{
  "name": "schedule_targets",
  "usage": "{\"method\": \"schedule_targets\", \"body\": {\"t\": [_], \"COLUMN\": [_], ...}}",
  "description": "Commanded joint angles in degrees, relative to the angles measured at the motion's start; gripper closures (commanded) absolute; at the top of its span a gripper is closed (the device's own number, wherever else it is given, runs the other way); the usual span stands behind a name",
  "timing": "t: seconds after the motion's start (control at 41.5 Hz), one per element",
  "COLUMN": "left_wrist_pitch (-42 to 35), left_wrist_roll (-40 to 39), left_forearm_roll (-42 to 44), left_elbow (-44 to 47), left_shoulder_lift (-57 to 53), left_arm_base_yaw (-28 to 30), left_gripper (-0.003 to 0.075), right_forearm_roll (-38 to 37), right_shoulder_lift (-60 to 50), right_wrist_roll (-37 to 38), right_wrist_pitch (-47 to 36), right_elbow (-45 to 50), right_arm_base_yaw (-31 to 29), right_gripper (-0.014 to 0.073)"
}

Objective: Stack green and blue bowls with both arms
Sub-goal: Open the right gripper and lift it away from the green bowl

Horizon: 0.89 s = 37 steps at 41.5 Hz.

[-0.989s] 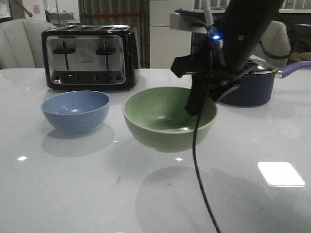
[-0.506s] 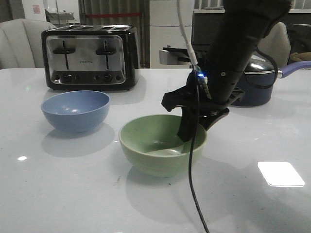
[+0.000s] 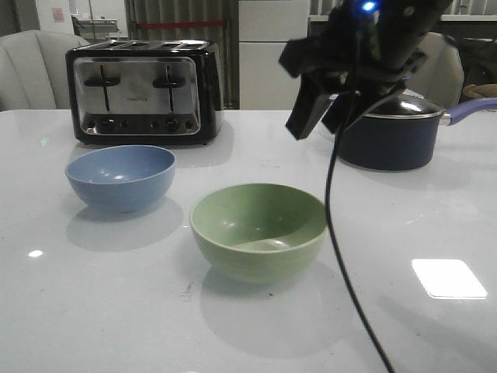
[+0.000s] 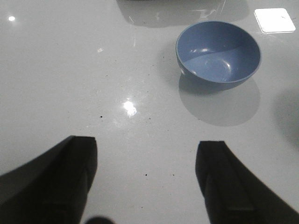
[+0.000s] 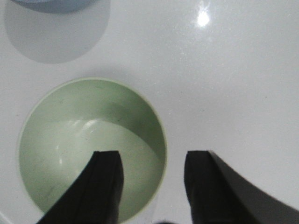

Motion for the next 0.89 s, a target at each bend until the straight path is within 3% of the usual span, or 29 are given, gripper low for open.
{"method": "schedule_targets", "body": {"t": [0.0,0.338,0.675,0.868], "left_wrist_pitch": [-4.5,-5.0,-6.4,-5.7], "left_wrist_roll": [-0.1,-0.1,0.8,2.4], "left_forearm_roll": [-0.7,-0.8,-1.0,-1.2], "left_elbow": [-2.0,-2.0,-2.6,-5.8], "left_shoulder_lift": [-0.1,-0.1,0.2,5.0], "left_arm_base_yaw": [0.0,0.0,0.0,-2.0], "left_gripper": [0.0213,0.0213,0.0211,0.0126], "right_forearm_roll": [0.3,0.3,0.3,0.3], "right_shoulder_lift": [-9.0,-30.4,-44.1,-44.9], "right_wrist_roll": [-1.5,-1.5,-1.5,-1.5], "right_wrist_pitch": [-3.1,-3.7,-3.4,-3.1], "right_elbow": [2.3,19.2,30.4,30.5], "right_arm_base_yaw": [0.1,0.1,0.1,0.1], "right_gripper": [0.0162,0.0162,0.0162,0.0162]}}
